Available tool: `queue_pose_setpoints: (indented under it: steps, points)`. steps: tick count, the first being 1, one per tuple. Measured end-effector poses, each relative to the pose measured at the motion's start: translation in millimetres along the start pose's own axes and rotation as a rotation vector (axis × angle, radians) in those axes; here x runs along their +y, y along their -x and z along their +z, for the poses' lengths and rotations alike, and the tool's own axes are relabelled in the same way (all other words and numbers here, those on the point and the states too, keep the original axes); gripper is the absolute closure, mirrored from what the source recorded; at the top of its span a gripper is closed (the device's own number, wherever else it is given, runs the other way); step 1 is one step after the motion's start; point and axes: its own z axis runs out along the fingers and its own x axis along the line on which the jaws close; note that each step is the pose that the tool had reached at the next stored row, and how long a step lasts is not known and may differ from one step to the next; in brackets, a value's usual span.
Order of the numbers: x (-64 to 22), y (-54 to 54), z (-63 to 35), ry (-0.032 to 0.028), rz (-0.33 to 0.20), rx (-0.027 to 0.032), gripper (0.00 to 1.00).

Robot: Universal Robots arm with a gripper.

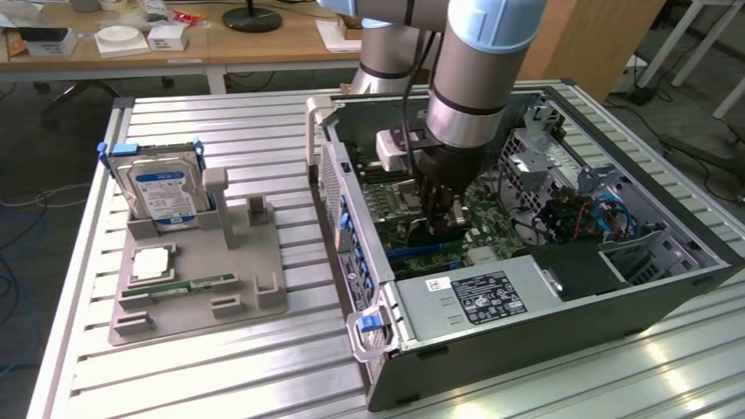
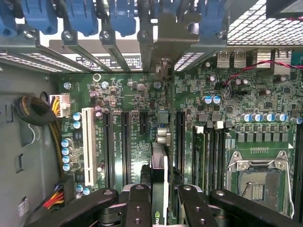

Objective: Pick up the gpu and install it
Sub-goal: 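Insert the gpu into the slot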

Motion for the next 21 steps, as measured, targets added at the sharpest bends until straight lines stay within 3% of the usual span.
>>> queue_pose_setpoints:
  steps: [21]
  points:
    - [1.2,-0.1,7.5,-0.0019,0.0,0.0005,0.74]
